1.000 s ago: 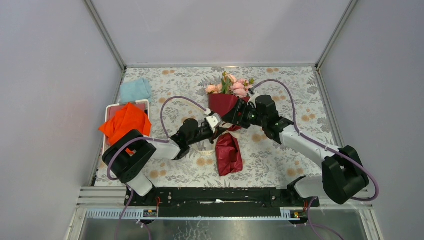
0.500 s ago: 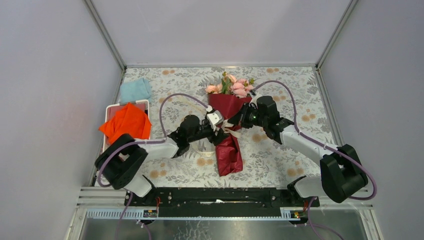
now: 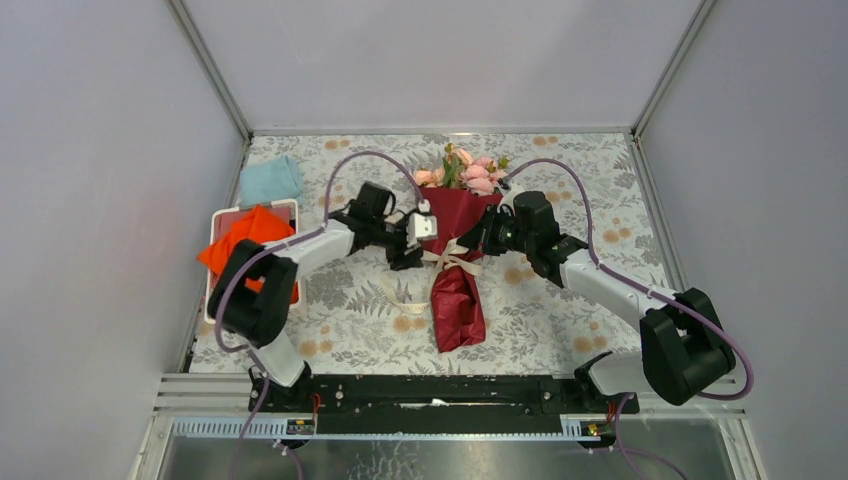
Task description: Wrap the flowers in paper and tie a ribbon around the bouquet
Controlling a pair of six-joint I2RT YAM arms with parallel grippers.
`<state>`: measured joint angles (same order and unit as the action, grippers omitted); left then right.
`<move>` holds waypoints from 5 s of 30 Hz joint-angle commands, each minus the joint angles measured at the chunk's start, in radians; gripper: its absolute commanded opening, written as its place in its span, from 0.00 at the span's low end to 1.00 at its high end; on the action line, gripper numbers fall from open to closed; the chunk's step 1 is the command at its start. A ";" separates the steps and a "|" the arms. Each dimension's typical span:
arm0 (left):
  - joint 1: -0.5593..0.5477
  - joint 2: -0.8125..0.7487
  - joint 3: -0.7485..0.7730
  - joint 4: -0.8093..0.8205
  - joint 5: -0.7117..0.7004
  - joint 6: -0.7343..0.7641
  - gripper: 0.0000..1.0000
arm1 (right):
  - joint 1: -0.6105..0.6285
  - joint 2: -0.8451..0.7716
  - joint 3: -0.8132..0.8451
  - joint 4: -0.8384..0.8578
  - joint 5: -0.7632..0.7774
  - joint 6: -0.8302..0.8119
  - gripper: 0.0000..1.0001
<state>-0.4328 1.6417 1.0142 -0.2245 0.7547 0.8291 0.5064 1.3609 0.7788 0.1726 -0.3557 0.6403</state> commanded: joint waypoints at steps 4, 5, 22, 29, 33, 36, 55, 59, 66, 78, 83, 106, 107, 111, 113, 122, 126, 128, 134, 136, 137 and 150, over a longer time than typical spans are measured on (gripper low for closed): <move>-0.016 0.119 -0.019 0.170 -0.120 0.100 0.67 | -0.003 -0.002 0.038 0.052 0.023 -0.040 0.00; -0.018 0.130 -0.011 0.181 -0.128 0.104 0.65 | -0.003 0.004 0.040 0.052 0.021 -0.043 0.00; -0.146 -0.062 0.052 -0.329 0.027 -0.007 0.00 | -0.006 0.031 0.115 0.030 -0.014 -0.108 0.00; -0.265 -0.091 0.010 -0.011 0.262 -0.619 0.00 | -0.008 0.027 0.114 0.030 -0.025 -0.093 0.00; -0.280 -0.047 -0.093 0.537 0.291 -1.142 0.00 | -0.009 0.024 0.115 0.026 -0.028 -0.083 0.00; -0.301 -0.020 -0.161 0.786 0.219 -1.365 0.00 | -0.009 0.016 0.117 0.023 -0.029 -0.084 0.00; -0.367 -0.199 -0.253 0.526 -0.169 -0.805 0.83 | -0.016 0.009 0.125 -0.031 -0.021 -0.119 0.00; -0.341 -0.305 -0.231 0.292 -0.172 -0.460 0.88 | -0.007 0.007 0.126 -0.034 -0.030 -0.133 0.00; -0.029 -0.362 -0.250 0.206 -0.024 -0.577 0.68 | 0.119 0.036 0.166 -0.005 0.023 -0.159 0.00; 0.160 -0.352 -0.398 0.526 -0.309 -0.551 0.66 | 0.360 0.237 0.255 -0.021 -0.016 -0.406 0.49; 0.169 -0.354 -0.421 0.533 -0.292 -0.498 0.68 | 0.375 0.199 0.310 -0.165 -0.087 -0.614 0.82; -0.260 -0.285 -0.383 0.494 -0.143 -0.106 0.40 | 0.069 0.355 0.421 -0.487 -0.112 -0.675 0.43; -0.265 -0.272 -0.385 0.502 -0.148 -0.091 0.41 | 0.069 0.361 0.421 -0.489 -0.115 -0.676 0.42; -0.276 -0.220 -0.390 0.565 -0.229 -0.081 0.37 | 0.068 0.368 0.415 -0.485 -0.135 -0.675 0.23; -0.277 -0.197 -0.398 0.620 -0.297 -0.090 0.37 | 0.067 0.358 0.408 -0.482 -0.139 -0.671 0.11; -0.308 -0.126 -0.394 0.638 -0.305 -0.032 0.44 | 0.020 0.261 0.373 -0.419 -0.244 -0.561 0.00; -0.307 -0.094 -0.386 0.689 -0.326 -0.038 0.35 | 0.006 0.238 0.346 -0.392 -0.301 -0.518 0.00; -0.308 -0.083 -0.380 0.708 -0.329 -0.052 0.25 | 0.005 0.229 0.333 -0.374 -0.334 -0.497 0.00; -0.308 -0.055 -0.347 0.731 -0.344 -0.153 0.00 | -0.009 0.233 0.340 -0.406 -0.388 -0.506 0.14; -0.308 -0.050 -0.340 0.736 -0.341 -0.170 0.00 | -0.021 0.234 0.359 -0.430 -0.389 -0.518 0.30; -0.308 -0.049 -0.339 0.735 -0.337 -0.173 0.00 | -0.033 0.237 0.377 -0.451 -0.379 -0.530 0.35; -0.307 -0.009 -0.303 0.701 -0.355 -0.204 0.00 | -0.120 0.377 0.435 -0.454 -0.311 -0.579 0.15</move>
<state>-0.7345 1.6154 0.6765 0.4316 0.4202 0.6373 0.3759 1.6695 1.1946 -0.2657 -0.6708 0.0986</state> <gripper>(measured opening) 0.006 0.208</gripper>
